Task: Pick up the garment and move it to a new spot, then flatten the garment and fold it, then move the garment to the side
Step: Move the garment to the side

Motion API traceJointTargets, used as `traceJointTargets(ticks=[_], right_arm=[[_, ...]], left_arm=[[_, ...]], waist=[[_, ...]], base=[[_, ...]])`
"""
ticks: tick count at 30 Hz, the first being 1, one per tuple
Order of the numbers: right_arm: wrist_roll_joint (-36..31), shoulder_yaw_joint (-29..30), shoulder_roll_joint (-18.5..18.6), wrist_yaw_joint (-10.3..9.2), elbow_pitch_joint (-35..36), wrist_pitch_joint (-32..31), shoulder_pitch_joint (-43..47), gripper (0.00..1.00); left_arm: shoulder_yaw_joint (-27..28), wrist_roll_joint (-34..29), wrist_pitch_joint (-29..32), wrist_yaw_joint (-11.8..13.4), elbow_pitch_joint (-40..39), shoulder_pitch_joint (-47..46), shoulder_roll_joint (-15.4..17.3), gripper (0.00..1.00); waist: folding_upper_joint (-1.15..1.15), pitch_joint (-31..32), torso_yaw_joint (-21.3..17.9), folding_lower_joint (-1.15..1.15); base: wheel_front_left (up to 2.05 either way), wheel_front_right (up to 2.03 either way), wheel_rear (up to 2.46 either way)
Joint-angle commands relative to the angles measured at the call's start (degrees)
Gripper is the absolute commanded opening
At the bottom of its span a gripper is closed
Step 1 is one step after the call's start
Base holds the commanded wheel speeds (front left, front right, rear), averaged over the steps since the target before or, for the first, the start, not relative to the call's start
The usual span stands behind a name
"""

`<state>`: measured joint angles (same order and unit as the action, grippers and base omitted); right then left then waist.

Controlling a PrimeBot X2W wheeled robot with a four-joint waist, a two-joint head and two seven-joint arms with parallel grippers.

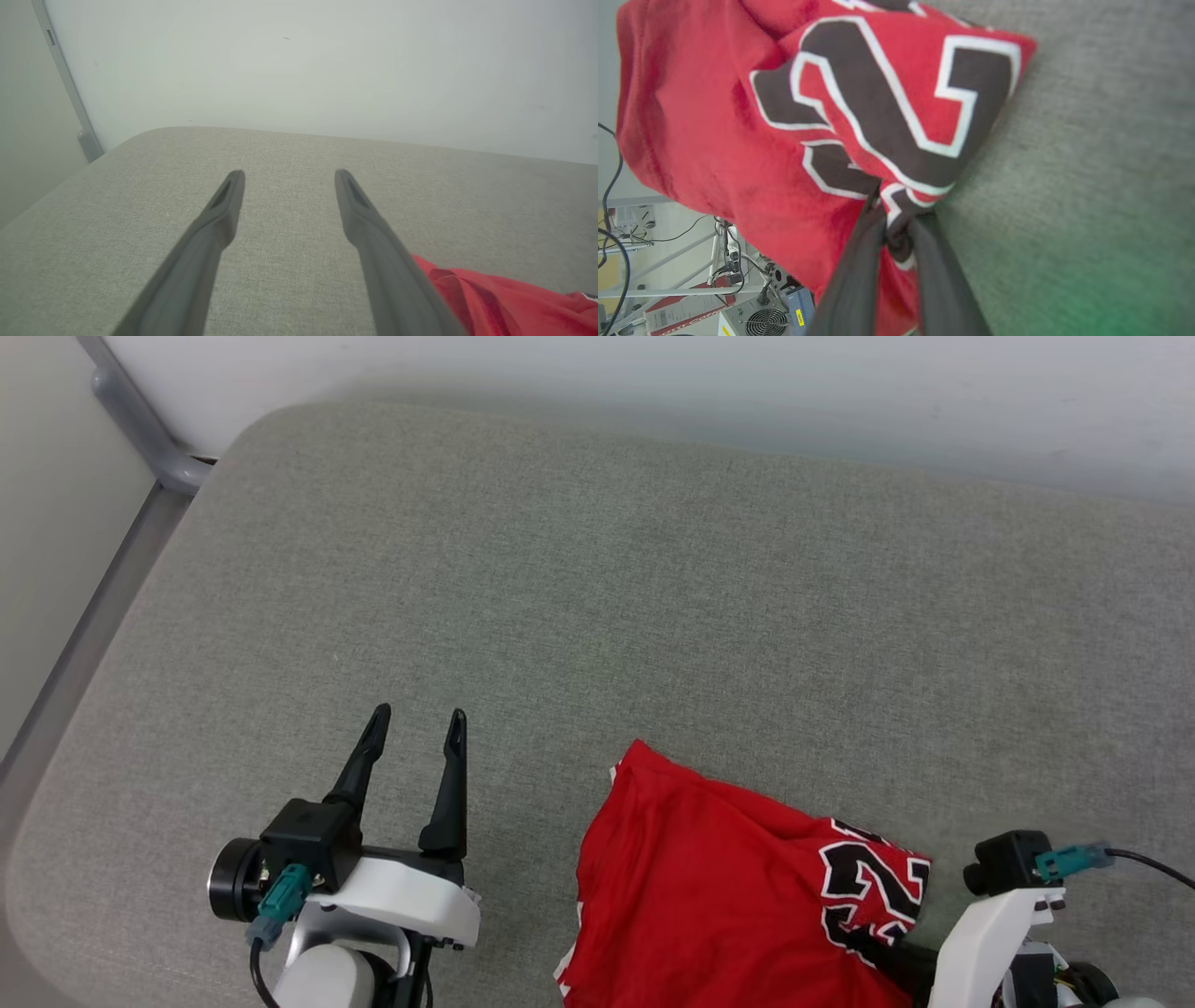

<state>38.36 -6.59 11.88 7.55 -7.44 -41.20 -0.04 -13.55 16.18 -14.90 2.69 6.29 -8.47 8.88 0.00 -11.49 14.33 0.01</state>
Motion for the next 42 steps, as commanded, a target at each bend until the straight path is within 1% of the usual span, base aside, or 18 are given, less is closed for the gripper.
traceJointTargets(ticks=[1,7,12,16,21,26,31,35,39,40,42], right_arm=[[0.1,-1.5,-0.6,-0.12,-1.8,-0.8,0.8,0.00],[0.1,-2.7,1.0,-0.12,-0.4,0.6,0.3,0.00],[-1.5,-3.1,3.1,-0.11,1.3,1.0,0.4,0.00],[-3.3,-2.7,4.9,-0.10,1.6,0.2,0.9,0.00],[-4.4,-0.2,7.8,-0.10,1.3,-0.6,0.1,0.00],[-5.2,3.5,9.2,-0.08,1.5,-0.3,-2.9,0.00],[-6.5,5.1,10.2,-0.08,-0.3,1.8,-10.1,0.00],[-8.2,6.9,11.9,-0.10,-3.3,3.6,-16.4,0.00],[-9.5,10.5,13.1,-0.09,-7.0,5.3,-22.5,0.00],[-9.5,10.5,13.1,-0.09,-7.0,5.3,-22.5,0.00],[-10.2,12.8,13.9,-0.09,-9.1,6.2,-25.5,0.00]], left_arm=[[0.4,-0.6,-0.4,-0.3,0.3,-0.3,-0.1,1.00],[1.3,-1.8,-0.4,-1.3,1.7,1.5,-0.2,1.00],[1.7,-2.7,-0.4,-2.0,1.8,3.3,0.5,1.00],[1.9,-3.1,-0.3,-2.0,1.3,4.8,1.1,1.00],[1.8,-3.4,-0.3,-2.0,0.4,5.4,1.6,1.00],[1.1,-3.9,-0.3,-2.3,-0.9,3.1,1.6,1.00],[0.5,-4.8,0.1,-2.5,-2.8,-0.2,2.4,1.00],[-0.1,-6.0,0.9,-3.0,-4.5,-3.8,3.1,1.00],[-0.9,-7.2,1.9,-3.5,-6.4,-7.4,4.0,1.00],[-0.9,-7.2,1.9,-3.5,-6.4,-7.4,4.0,1.00],[-1.5,-7.9,2.5,-3.8,-7.3,-9.2,4.3,1.00]], waist=[[0.00,0.3,-0.2,-0.01],[0.00,4.1,-1.5,-0.01],[0.00,7.2,-4.4,-0.01],[0.00,8.6,-8.6,-0.01],[0.00,8.4,-15.4,-0.01],[0.00,5.1,-21.0,-0.01],[0.00,-1.1,-26.0,-0.01],[0.00,-6.3,-28.2,-0.01],[0.00,-11.3,-29.4,-0.01],[0.00,-11.3,-29.4,-0.01],[0.00,-13.5,-29.7,-0.01]], base=[[0.00,0.00,0.00],[0.00,0.00,0.00],[0.00,0.00,0.00],[0.00,0.00,0.00],[0.00,0.00,0.00],[0.00,0.00,0.00],[0.00,0.00,0.00],[0.00,0.00,0.00],[0.00,0.00,0.00],[0.00,0.00,0.00],[0.00,0.00,0.00]])
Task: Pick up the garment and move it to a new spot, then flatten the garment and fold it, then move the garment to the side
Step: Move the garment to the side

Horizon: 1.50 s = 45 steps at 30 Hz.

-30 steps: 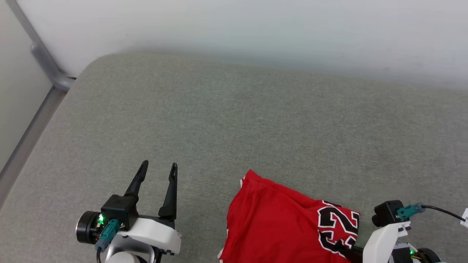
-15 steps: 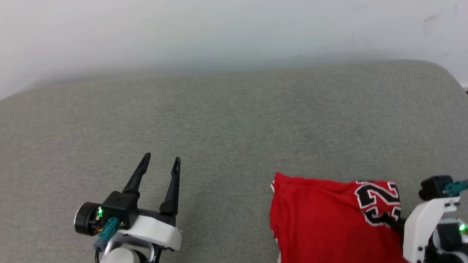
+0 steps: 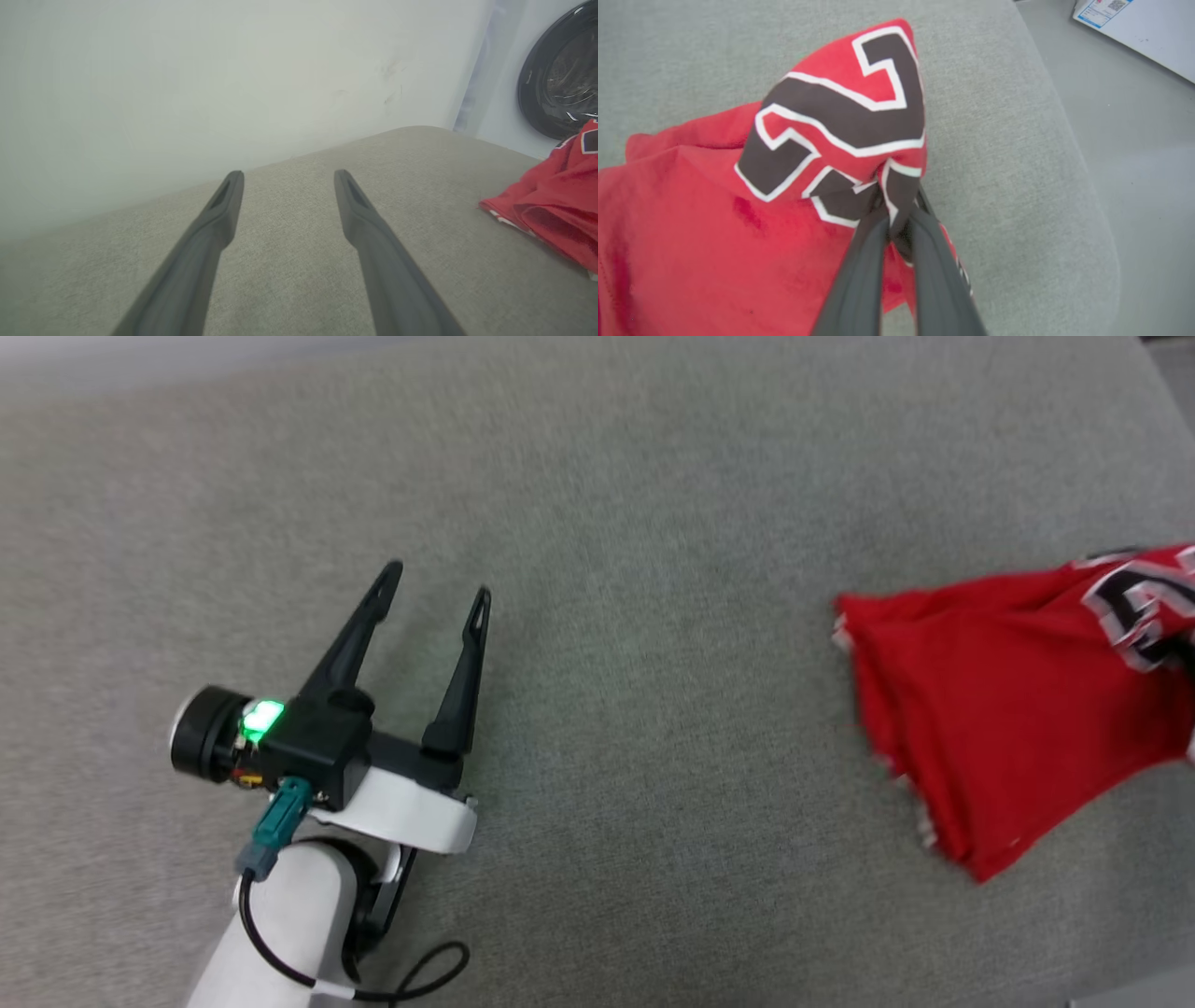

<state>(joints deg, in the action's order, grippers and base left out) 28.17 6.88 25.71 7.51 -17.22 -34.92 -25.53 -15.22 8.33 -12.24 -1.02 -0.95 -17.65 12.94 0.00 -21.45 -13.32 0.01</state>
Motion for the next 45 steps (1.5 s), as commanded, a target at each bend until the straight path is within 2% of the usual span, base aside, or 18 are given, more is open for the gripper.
traceJointTargets(ticks=[1,8,11,18,19,20,25,31,39,45], right_arm=[[-0.5,0.6,0.8,-0.05,-0.4,0.4,-1.3,0.00],[-5.8,8.2,6.8,-0.05,-6.4,3.0,-8.6,0.00],[-7.9,11.5,7.9,-0.05,-8.4,4.2,-10.8,0.00],[-11.1,13.2,6.8,-0.05,-13.0,9.7,-13.5,0.00],[-11.5,13.4,6.4,-0.05,-13.9,11.2,-13.7,0.38],[-12.3,13.8,6.3,-0.05,-14.8,12.6,-14.2,1.00],[-16.7,16.7,6.1,-0.05,-19.8,21.3,-15.3,1.00],[-21.6,19.0,6.2,-0.06,-23.0,33.1,-14.9,1.00],[-20.6,14.5,2.7,-0.05,-22.2,45.0,-8.2,1.00],[-18.1,9.0,-1.2,-0.05,-18.0,48.1,-0.2,1.00]], left_arm=[[-0.1,-0.3,0.2,-0.2,-0.4,-0.9,0.4,1.00],[-1.3,-1.6,0.9,-0.9,-2.5,-6.2,0.8,1.00],[-1.9,-2.1,1.2,-1.3,-3.3,-7.9,0.9,1.00],[-2.6,-2.6,1.3,-1.6,-4.0,-10.2,1.4,1.00],[-2.7,-2.6,1.2,-1.7,-3.8,-10.4,1.4,1.00],[-2.8,-2.6,1.1,-1.7,-3.6,-10.7,1.3,1.00],[-2.9,-1.9,0.2,-1.3,-2.2,-10.0,0.9,1.00],[-3.3,-0.4,-1.2,-0.8,0.3,-7.8,-0.4,1.00],[-1.7,1.8,-2.6,1.1,3.4,-2.4,-1.5,1.00],[0.2,3.6,-2.8,2.7,5.4,2.5,-2.1,1.00]], waist=[[0.00,-4.5,-2.0,-0.01],[0.00,-11.0,-1.3,-0.01],[0.00,-13.3,-0.9,-0.01],[0.00,-16.6,0.0,-0.01],[0.00,-16.7,0.2,-0.01],[0.00,-16.8,0.4,-0.01],[0.00,-15.2,1.4,-0.01],[0.00,-10.1,3.1,-0.01],[0.00,-1.1,6.1,-0.01],[0.00,5.7,8.4,-0.01]], base=[[0.00,0.00,0.00],[0.00,0.00,0.00],[0.00,0.00,0.00],[0.00,0.00,0.00],[0.00,0.00,0.00],[0.00,0.00,0.00],[0.00,0.00,0.00],[0.00,0.00,0.00],[0.00,0.00,0.00],[0.00,0.00,0.00]])
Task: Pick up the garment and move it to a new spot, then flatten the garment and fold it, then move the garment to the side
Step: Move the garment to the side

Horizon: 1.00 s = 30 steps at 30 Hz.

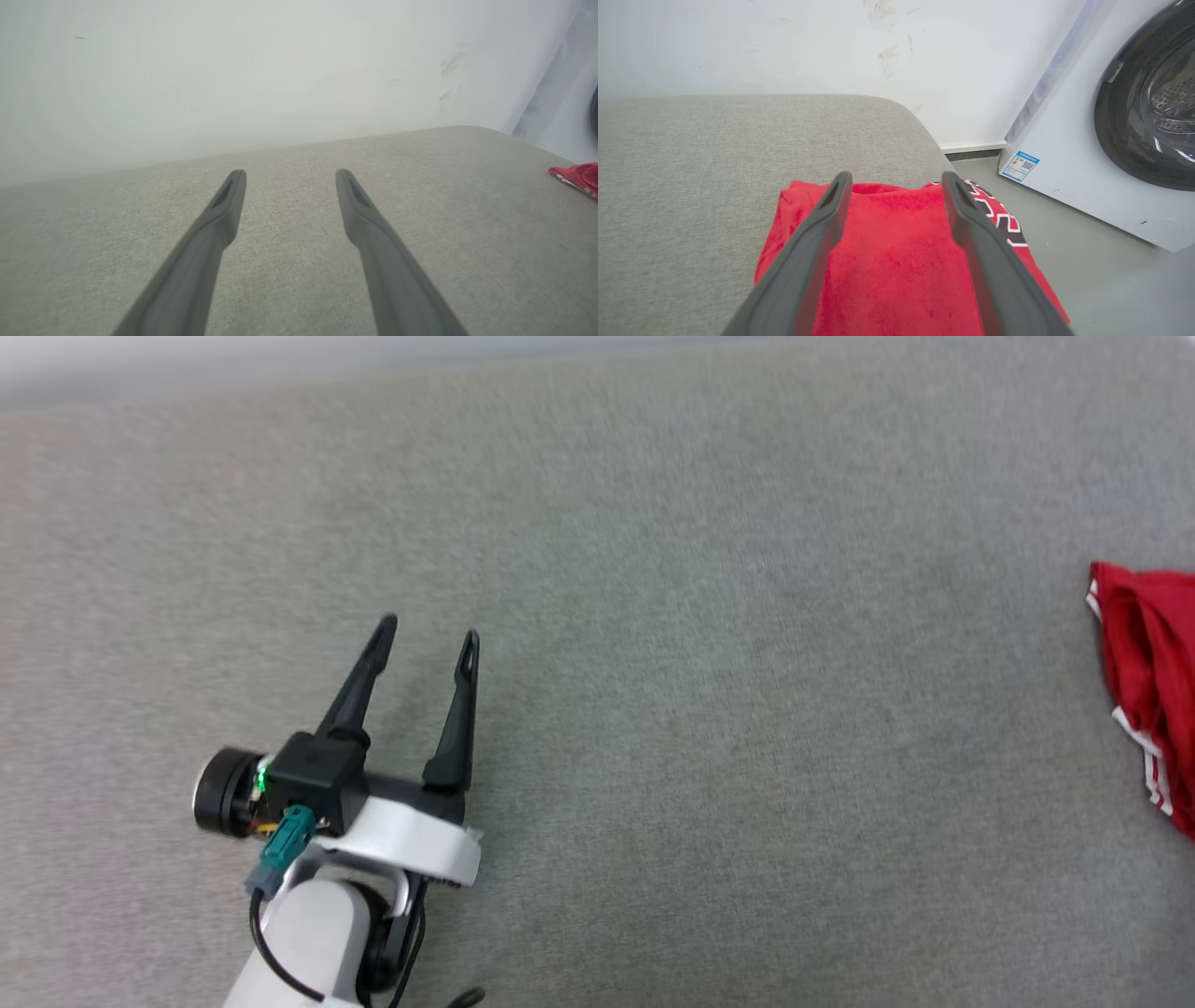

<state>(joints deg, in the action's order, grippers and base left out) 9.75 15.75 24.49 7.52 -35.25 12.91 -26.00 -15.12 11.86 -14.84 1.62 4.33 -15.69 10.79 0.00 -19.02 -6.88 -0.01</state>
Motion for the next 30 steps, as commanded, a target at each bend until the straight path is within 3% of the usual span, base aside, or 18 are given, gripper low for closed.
traceJointTargets(ticks=[1,16,30], right_arm=[[0.4,-0.6,-0.9,-0.07,1.0,0.4,1.7,1.00],[1.0,-8.6,-12.9,-0.07,24.1,-1.6,22.3,1.00],[-1.2,-9.7,-19.6,-0.06,41.7,-9.5,35.3,1.00]], left_arm=[[0.4,0.4,-0.3,0.4,0.5,1.3,0.0,1.00],[5.2,4.0,-0.4,3.0,3.4,11.7,0.0,1.00],[5.8,4.5,-0.4,2.9,4.8,17.6,0.3,1.00]], waist=[[0.00,4.3,2.3,0.01],[0.00,14.7,7.0,0.01],[0.00,20.2,7.6,0.01]], base=[[0.00,0.00,0.00],[0.00,0.00,0.00],[0.00,0.00,0.00]])
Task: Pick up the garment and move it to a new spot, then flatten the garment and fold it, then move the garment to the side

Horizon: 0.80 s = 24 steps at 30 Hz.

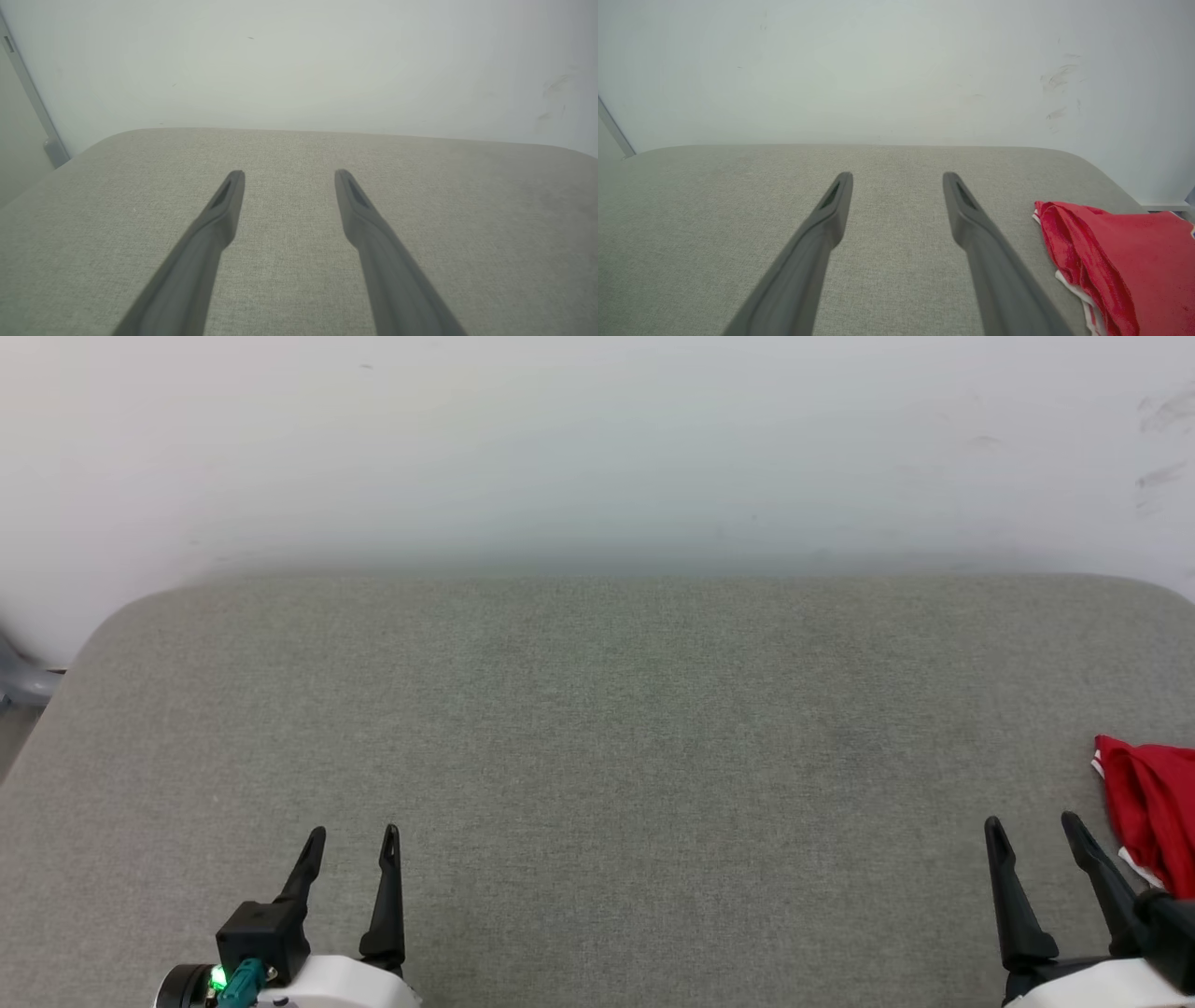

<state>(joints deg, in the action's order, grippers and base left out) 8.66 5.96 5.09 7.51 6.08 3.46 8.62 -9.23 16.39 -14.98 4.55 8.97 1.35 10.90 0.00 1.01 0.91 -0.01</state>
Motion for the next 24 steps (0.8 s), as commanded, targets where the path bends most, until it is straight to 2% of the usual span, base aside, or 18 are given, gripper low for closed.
traceJointTargets(ticks=[1,15,24], right_arm=[[0.0,0.2,-0.5,-0.05,1.0,-0.3,1.2,1.00],[-0.5,-0.3,-1.4,-0.05,2.2,-1.7,2.6,1.00],[-0.2,-0.5,-0.6,-0.05,1.8,-1.7,2.2,1.00]], left_arm=[[-0.1,0.0,-0.2,-0.2,0.3,0.7,0.2,1.00],[-0.9,0.1,-0.2,-1.3,2.0,0.7,0.2,1.00],[-1.0,0.4,-0.3,-1.6,2.9,0.1,0.1,1.00]], waist=[[0.00,0.3,-0.4,0.01],[0.00,1.8,-0.7,0.01],[0.00,1.8,-0.5,0.01]], base=[[0.00,0.00,0.00],[0.00,0.00,0.00],[0.00,0.00,0.00]])
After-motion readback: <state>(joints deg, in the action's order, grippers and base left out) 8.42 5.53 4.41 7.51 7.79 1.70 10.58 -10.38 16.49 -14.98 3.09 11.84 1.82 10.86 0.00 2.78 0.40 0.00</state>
